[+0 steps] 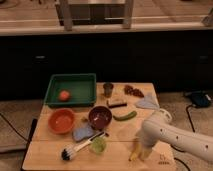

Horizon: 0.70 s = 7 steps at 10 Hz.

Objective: Place banana in purple bowl

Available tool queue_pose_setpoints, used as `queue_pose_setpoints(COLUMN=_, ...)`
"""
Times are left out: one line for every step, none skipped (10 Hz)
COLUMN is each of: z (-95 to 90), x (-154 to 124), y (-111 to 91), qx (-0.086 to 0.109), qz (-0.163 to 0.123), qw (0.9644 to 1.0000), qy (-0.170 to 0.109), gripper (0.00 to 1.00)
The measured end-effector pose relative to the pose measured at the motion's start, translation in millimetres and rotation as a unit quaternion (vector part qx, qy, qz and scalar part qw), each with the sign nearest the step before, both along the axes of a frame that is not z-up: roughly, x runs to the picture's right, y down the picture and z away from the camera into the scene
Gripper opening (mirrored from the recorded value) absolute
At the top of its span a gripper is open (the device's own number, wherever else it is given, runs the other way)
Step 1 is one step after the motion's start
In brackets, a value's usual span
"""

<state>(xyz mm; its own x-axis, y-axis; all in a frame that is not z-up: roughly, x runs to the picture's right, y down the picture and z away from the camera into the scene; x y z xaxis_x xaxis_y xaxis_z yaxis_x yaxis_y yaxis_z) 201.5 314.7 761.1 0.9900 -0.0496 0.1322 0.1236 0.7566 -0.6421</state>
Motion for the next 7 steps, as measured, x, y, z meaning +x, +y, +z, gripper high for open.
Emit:
queue_pose_setpoints(z=1.7, x=3, y=4, qx=-0.004, qz=0.000, qw=1.0000, qy=0.002, gripper=0.37)
queue_pose_setpoints(z=2.0, x=4, y=4, qx=-0.004, qz=-0.001, qw=1.0000, qy=0.002, gripper=0.29)
queue_pose_setpoints(z=1.0, x=4, y=5, qx=-0.005, qz=-0.005, qw=1.0000, qy=0.003, gripper=0.15)
queue_pose_setpoints(z=-0.5, x=1, y=2, qx=-0.004, qz=-0.009, qw=0.9999, qy=0.001, gripper=0.08)
queue_pose_setpoints(z=-3.7, x=-2, y=-2, qx=-0.002, qz=-0.016, qw=0.9999, qy=0.000, gripper=0.05)
queue_pose_setpoints(z=-10.3, x=-10, y=-13, qx=0.003, qz=-0.027, qw=0.9996, qy=-0.004, gripper=0.05)
queue_pose_setpoints(z=-16.6, x=-16, y=-22, qx=0.007, qz=-0.036, qw=0.9993, qy=-0.009, gripper=0.05)
